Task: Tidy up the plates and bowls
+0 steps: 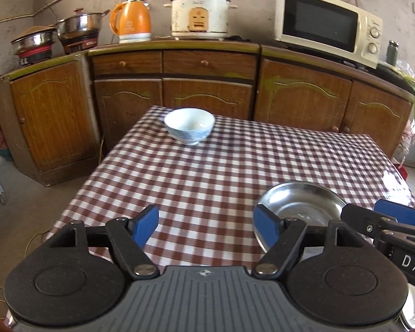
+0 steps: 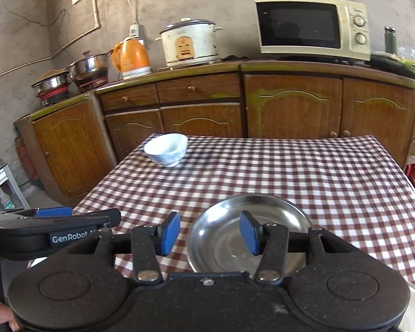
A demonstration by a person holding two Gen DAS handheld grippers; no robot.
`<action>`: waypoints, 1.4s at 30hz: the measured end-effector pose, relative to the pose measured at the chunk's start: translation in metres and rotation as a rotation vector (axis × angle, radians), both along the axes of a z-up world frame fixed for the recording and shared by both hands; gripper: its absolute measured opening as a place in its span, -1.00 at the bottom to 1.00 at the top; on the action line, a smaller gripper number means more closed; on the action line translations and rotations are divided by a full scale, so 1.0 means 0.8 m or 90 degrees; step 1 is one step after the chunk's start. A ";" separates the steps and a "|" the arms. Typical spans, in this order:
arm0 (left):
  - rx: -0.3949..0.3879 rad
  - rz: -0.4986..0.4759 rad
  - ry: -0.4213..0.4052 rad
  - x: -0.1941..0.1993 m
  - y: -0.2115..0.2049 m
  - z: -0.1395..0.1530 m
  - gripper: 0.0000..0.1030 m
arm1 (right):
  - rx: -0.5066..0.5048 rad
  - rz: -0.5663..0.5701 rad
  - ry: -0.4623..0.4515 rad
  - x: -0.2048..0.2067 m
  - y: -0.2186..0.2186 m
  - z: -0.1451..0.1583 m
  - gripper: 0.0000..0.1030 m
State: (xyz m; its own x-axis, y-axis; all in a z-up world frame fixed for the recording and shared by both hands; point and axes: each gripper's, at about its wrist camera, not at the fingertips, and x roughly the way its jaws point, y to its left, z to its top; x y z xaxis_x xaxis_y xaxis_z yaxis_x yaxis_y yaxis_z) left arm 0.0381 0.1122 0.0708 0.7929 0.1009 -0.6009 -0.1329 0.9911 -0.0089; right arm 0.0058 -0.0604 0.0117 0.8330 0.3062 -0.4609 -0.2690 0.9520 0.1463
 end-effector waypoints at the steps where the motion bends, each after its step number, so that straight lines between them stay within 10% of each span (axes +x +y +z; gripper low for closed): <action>1: 0.000 0.004 -0.002 0.000 0.004 0.001 0.54 | 0.000 0.003 -0.001 0.001 0.006 0.002 0.15; 42: 0.029 0.057 -0.005 0.060 0.097 0.018 0.63 | -0.006 0.051 -0.011 0.079 0.123 0.018 0.22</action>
State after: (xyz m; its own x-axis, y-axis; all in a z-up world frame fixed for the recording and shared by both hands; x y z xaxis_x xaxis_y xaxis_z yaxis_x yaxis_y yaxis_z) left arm 0.0858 0.1895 0.0849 0.7842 0.1984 -0.5880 -0.2213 0.9746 0.0339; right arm 0.0688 0.0378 0.0265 0.8139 0.3682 -0.4495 -0.3472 0.9285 0.1318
